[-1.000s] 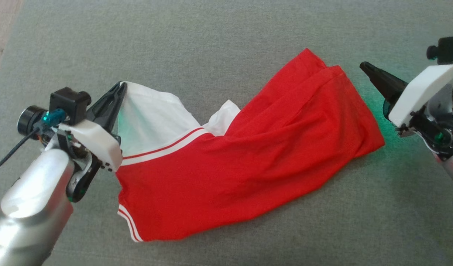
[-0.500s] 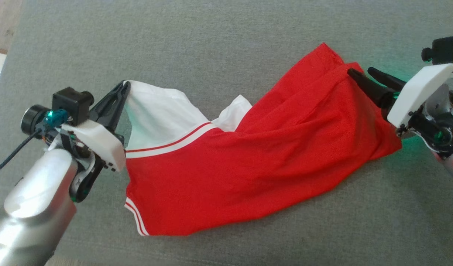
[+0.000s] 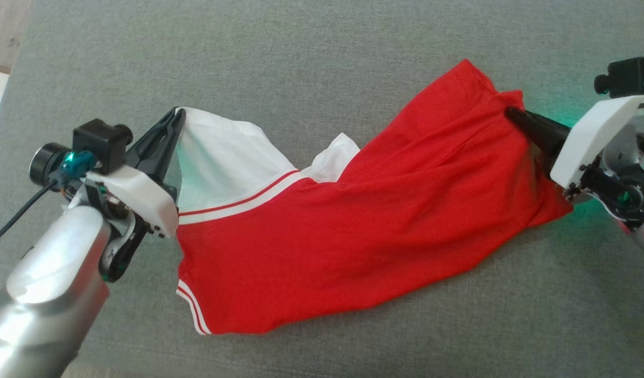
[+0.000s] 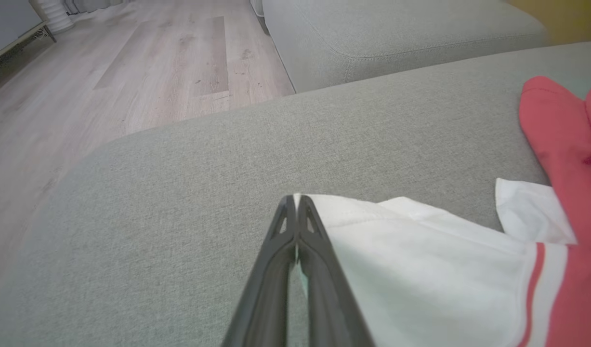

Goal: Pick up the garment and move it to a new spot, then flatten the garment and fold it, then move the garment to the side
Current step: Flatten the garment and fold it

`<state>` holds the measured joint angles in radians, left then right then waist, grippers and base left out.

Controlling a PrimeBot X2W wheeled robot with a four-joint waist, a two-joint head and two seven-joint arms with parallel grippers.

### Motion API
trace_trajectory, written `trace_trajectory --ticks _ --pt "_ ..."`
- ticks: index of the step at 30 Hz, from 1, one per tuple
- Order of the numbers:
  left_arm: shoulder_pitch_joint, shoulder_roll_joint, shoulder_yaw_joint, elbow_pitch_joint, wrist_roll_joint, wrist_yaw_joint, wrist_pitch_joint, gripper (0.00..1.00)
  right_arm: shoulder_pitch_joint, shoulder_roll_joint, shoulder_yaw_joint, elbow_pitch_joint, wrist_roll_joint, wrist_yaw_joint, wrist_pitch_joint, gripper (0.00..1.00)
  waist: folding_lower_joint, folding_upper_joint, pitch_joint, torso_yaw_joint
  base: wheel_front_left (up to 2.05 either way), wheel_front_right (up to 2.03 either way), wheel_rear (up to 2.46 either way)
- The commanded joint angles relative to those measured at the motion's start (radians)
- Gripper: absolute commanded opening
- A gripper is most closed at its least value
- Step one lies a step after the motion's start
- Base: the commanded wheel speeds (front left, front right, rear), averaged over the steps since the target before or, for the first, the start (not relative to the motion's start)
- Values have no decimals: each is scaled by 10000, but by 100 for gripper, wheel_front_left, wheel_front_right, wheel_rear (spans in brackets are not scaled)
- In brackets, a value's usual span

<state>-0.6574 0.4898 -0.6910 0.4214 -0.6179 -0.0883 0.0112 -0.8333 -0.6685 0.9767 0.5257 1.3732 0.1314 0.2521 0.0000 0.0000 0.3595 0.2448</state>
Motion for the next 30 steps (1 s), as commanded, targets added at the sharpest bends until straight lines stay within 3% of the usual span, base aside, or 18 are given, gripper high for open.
trace_trajectory --ticks 1,9,15,23,30 --pt "-495 394 377 -167 -53 38 -203 0 -200 -317 -21 -274 147 -7 -193 0 0 0 -41 -65 0 0 0" --pt "-837 605 460 -333 305 121 -837 0 -334 -864 -290 -700 479 -7 -1073 0 0 0 -377 -480 0 0 0" --pt "-2056 867 704 -999 1233 383 -1992 0 -798 -1781 -891 -1234 459 -7 -2331 0 0 0 -781 -1167 0 0 0" --pt "-3927 618 1475 -2353 2257 666 -2711 0 -1641 -2947 -1640 -1989 40 -7 -3609 0 0 0 -1114 -2344 0 0 0" --pt "-2192 566 1931 -2914 1582 370 -2727 0 -716 -3571 -1306 -2711 -359 -7 -3670 0 0 0 -1223 -3049 0 0 0"
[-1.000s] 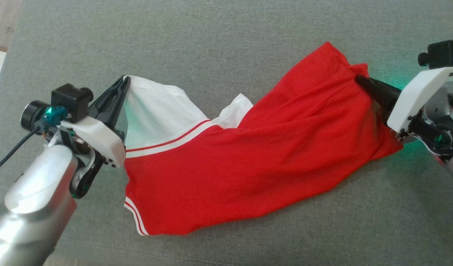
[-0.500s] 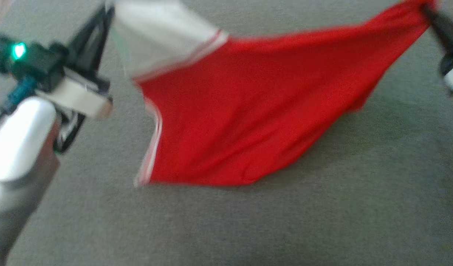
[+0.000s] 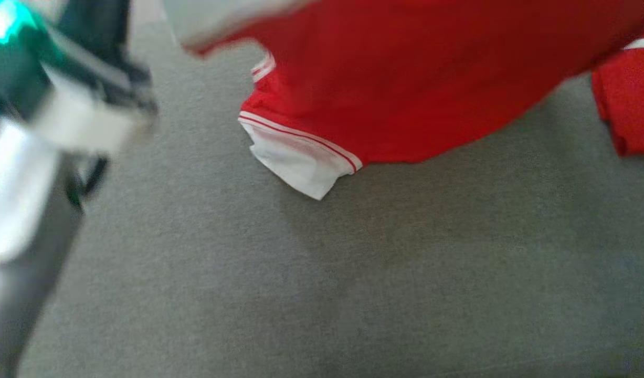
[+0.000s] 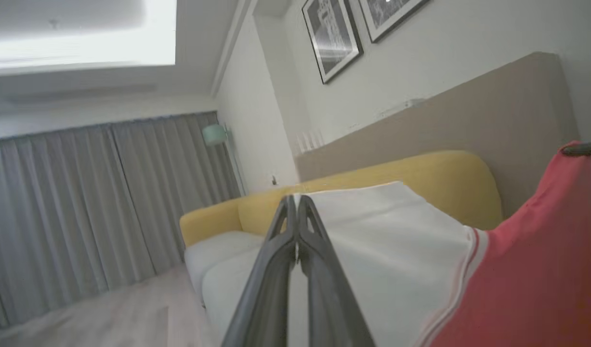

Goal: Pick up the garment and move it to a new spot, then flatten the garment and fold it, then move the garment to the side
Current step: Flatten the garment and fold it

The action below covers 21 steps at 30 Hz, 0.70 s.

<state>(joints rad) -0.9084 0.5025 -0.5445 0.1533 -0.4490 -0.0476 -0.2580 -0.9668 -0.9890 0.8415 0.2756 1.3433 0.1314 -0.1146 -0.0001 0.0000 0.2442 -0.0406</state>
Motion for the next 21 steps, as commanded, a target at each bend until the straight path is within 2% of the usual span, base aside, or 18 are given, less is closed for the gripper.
trace_trajectory --ticks 1,6,11,12,13,17,21 --pt "799 451 437 -278 -205 -32 -35 0 926 -418 126 -290 -96 -7 -27 0 1 0 -70 -230 0 0 0" --pt "3198 386 197 -569 -696 36 -36 0 2966 -423 452 -454 -181 -7 -457 0 1 0 69 -179 0 0 0" --pt "4776 305 130 -628 -593 263 -36 0 5127 130 515 -444 -198 -7 -1049 0 1 0 227 66 0 0 0" --pt "4989 269 175 -648 -557 333 -36 0 5515 272 481 -440 -174 -7 -1118 31 1 0 257 96 0 0 0" --pt "5168 228 232 -651 -547 381 -37 0 5883 399 455 -440 -161 -7 -1164 100 1 0 286 130 0 0 0" --pt "5455 147 459 -527 -348 433 -37 0 7193 678 185 -765 -16 -7 -1295 100 1 0 341 283 0 0 0" --pt "5417 82 762 -355 -210 330 -37 0 8380 489 -217 -1628 337 -7 -1371 100 1 0 328 331 0 0 0"
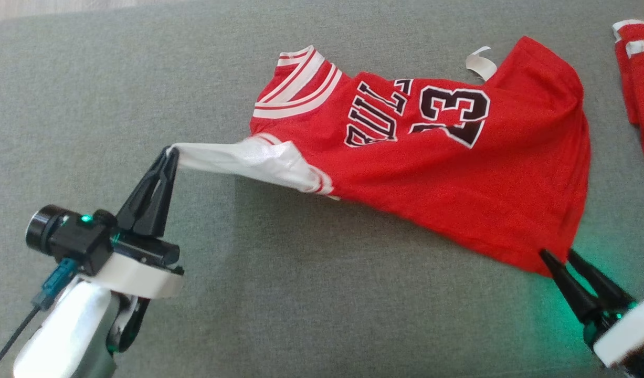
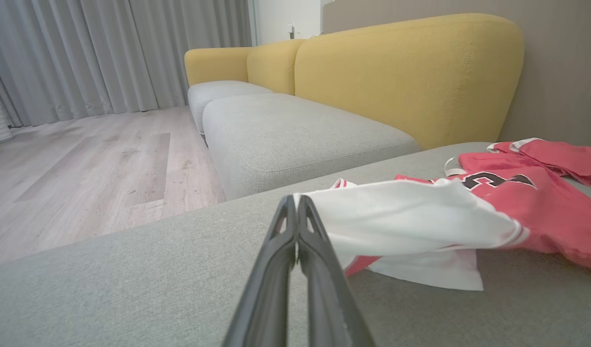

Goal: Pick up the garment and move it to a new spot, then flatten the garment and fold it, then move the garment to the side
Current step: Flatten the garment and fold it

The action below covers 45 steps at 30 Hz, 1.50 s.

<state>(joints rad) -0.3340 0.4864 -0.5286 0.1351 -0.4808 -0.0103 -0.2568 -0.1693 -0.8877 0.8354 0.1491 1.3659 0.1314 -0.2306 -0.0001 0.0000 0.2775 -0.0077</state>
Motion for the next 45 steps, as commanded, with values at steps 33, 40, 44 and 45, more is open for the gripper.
trace_trajectory --ticks 33,40,44,45 --pt "-652 -536 1240 576 975 -906 -49 0 1842 692 -1911 -812 -1292 -7 456 0 1 0 -64 214 0 0 0" --pt "-576 -295 1647 255 1121 -938 -49 0 1568 570 -2967 -1455 -1752 -7 227 0 1 0 -924 -50 0 0 0" --pt "-721 18 1956 -246 1080 -976 -48 0 1063 -86 -3873 -2001 -2101 -7 575 0 1 0 -1638 -205 0 0 0" --pt "-813 127 2014 -396 1049 -991 -30 0 899 -268 -4147 -2125 -2180 -7 716 0 1 0 -1793 -228 0 0 0"
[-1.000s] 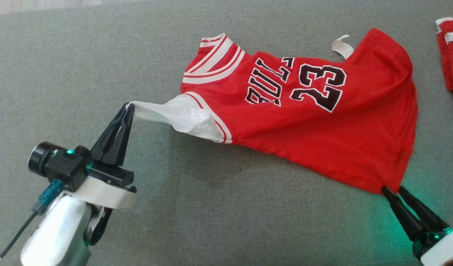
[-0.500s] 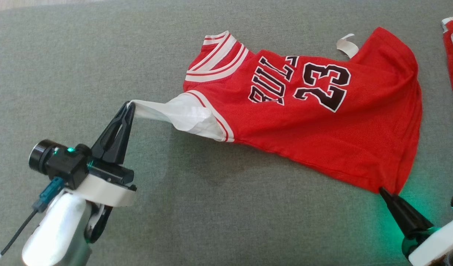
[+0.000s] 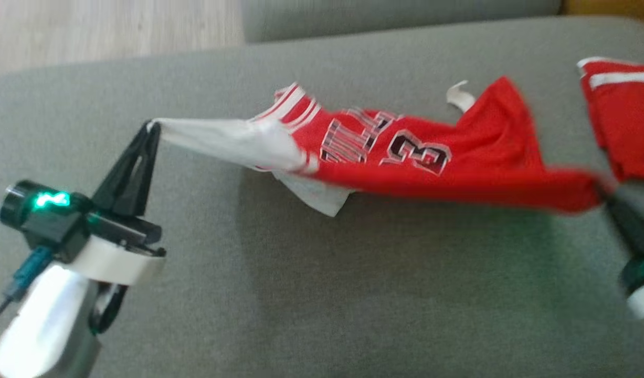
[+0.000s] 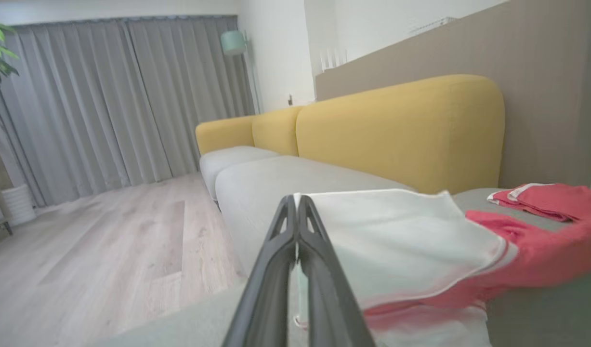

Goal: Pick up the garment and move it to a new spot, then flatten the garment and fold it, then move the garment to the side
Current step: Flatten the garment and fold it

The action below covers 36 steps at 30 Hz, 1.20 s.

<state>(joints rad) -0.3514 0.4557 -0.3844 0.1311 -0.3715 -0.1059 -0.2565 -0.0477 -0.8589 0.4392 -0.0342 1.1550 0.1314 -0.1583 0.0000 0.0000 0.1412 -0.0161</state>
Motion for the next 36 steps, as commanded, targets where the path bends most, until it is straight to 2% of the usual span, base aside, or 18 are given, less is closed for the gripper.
trace_trajectory --ticks 1,6,13,17,19,22,25,29,32,36 --pt "-638 434 572 -356 -44 -34 -34 0 -317 -556 -185 -292 -71 -7 -7 0 0 0 -430 -144 0 0 0" --pt "-1596 1033 800 -1275 -243 -115 517 0 -1282 -1348 -1546 -668 -484 -7 947 0 0 0 -1028 -122 0 0 0" --pt "-4279 1825 239 -2158 -485 -229 1760 0 -3045 -1784 -2894 -1149 -1021 -7 2181 0 0 0 -870 38 0 0 0" --pt "-6112 2434 -564 -1964 -764 -242 2230 0 -4619 -1708 -2858 -1232 -1657 -7 2930 0 0 0 -287 112 0 0 0" --pt "-7191 2925 -1258 -1704 -537 -243 2274 0 -5570 -1542 -2593 -1166 -1837 -7 3328 0 0 0 136 131 0 0 0" --pt "-8782 3104 -2024 -818 -476 -245 2084 0 -7007 -1087 -2035 -798 -2187 -7 3877 0 0 0 838 177 0 0 0" --pt "-10311 2930 -2575 459 -275 -245 1815 0 -8466 -516 -1407 -60 -2772 -7 4178 0 0 0 1623 199 0 0 0" --pt "-12150 2289 -2784 2463 179 -245 1219 0 -10360 447 -539 1370 -3569 -7 3932 0 0 0 2603 166 0 0 0" --pt "-13460 1744 -2738 3657 652 -85 558 0 -11766 1033 -203 2586 -4200 -7 3254 0 0 0 3266 166 0 0 0" --pt "-14872 996 -2559 4509 1124 327 25 0 -13197 1409 -19 3873 -4916 -7 2084 0 0 0 3946 334 0 0 0"
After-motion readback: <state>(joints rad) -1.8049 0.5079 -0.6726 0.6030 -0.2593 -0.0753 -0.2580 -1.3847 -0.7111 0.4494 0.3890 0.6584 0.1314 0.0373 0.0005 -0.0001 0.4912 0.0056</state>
